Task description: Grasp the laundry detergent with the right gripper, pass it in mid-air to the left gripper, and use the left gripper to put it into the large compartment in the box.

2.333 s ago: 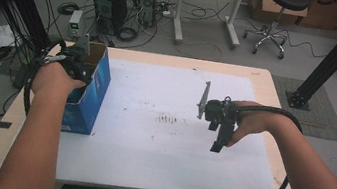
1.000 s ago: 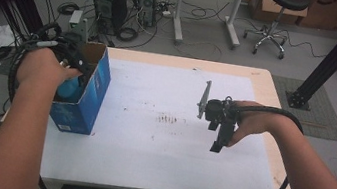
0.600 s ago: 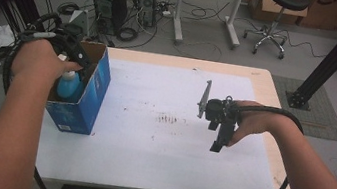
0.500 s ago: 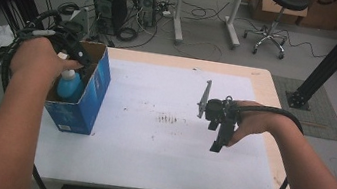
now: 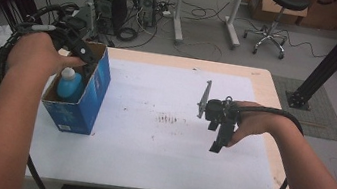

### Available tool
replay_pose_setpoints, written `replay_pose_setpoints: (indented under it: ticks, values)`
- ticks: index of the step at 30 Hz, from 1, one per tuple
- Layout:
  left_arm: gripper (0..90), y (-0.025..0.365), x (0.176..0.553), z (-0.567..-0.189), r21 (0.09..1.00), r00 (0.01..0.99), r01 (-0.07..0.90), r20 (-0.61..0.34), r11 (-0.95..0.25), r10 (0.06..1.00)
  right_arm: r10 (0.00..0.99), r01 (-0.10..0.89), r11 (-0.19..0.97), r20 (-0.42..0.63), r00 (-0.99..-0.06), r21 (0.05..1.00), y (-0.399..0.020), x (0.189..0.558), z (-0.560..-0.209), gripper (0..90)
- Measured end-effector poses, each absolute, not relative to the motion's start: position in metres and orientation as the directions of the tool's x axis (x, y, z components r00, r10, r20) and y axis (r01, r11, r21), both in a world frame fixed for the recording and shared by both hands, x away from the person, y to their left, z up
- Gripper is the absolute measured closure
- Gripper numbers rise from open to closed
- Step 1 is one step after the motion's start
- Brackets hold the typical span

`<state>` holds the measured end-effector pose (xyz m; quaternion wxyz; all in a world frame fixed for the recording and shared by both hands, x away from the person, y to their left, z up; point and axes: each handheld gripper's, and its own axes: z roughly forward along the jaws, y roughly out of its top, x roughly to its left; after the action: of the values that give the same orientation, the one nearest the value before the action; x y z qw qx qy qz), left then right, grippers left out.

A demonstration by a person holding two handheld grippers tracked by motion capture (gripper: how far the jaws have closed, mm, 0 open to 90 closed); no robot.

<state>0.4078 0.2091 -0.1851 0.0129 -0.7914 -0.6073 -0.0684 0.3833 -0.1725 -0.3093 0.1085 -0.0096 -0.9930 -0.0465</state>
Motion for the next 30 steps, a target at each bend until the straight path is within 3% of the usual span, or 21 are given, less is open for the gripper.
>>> replay_pose_setpoints:
  ticks: [12,20,30]
  values:
    - [0.3,0.191,0.403,-0.175,0.074,0.35,0.931,0.095,-0.357,0.932,0.02,0.042,0.994,0.218,-0.976,0.097,-0.174,0.382,-0.307,15.4]
    - [0.1,0.164,0.399,-0.165,0.079,0.524,0.845,0.069,-0.528,0.849,0.033,0.054,0.994,0.215,-0.976,0.094,-0.176,0.383,-0.304,15.4]
    - [0.1,0.117,0.385,-0.163,0.097,0.738,0.667,0.045,-0.738,0.673,0.052,0.071,0.994,0.209,-0.976,0.086,-0.18,0.379,-0.302,15.4]
